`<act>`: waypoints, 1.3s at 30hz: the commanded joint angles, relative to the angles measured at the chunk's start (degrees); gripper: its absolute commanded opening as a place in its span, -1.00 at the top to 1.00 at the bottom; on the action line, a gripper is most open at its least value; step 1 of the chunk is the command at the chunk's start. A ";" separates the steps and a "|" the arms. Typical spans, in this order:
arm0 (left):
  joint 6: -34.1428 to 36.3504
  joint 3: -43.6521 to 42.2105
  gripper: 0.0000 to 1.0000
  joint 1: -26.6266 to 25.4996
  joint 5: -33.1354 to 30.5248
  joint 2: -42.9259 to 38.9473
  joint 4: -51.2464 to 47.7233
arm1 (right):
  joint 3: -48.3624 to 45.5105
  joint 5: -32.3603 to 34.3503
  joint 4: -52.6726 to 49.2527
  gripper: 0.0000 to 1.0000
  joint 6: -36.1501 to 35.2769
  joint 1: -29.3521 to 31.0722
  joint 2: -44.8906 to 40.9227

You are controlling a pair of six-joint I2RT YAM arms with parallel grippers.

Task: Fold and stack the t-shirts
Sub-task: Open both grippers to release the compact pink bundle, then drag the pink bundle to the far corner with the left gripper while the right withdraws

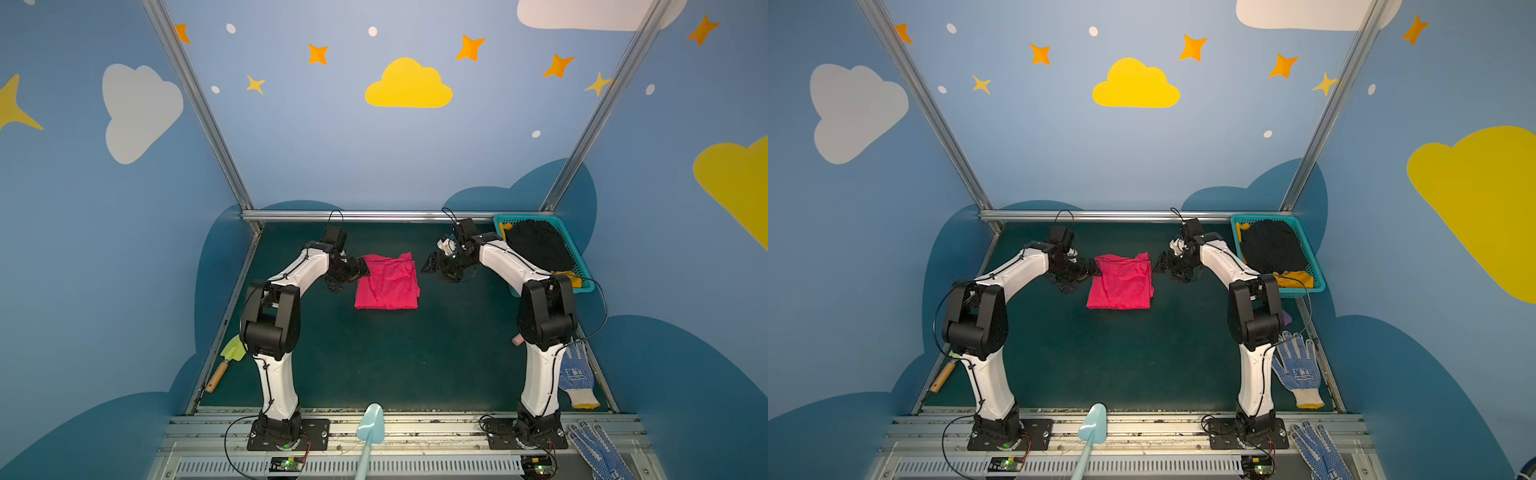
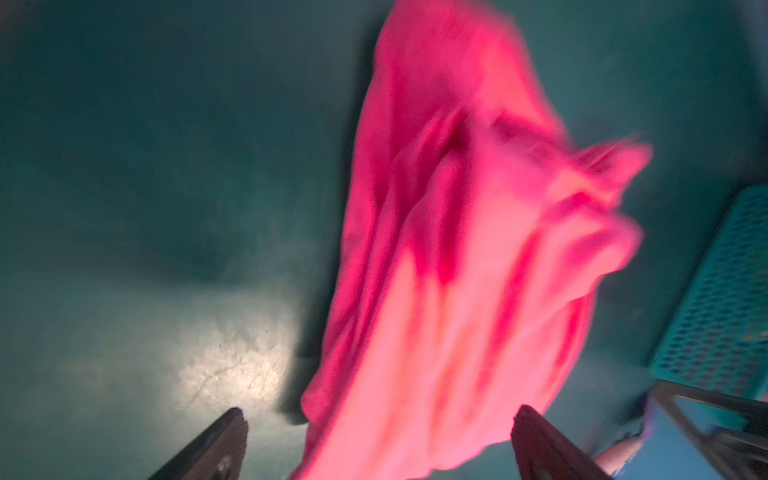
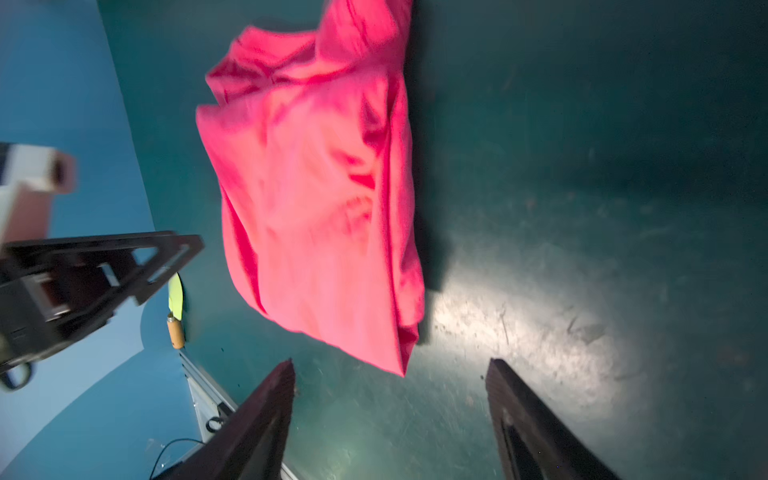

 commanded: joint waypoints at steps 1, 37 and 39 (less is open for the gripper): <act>-0.39 -0.98 -0.91 -0.67 0.55 3.13 3.26 | -5.17 0.10 4.03 -0.49 0.60 0.63 -3.60; 31.94 54.19 0.91 20.44 -18.68 32.49 -31.83 | -14.58 1.47 4.38 -0.49 0.95 0.35 -8.27; 32.80 61.33 0.91 21.59 -20.36 36.34 -34.76 | -13.58 1.91 3.36 -0.49 1.00 0.72 -7.67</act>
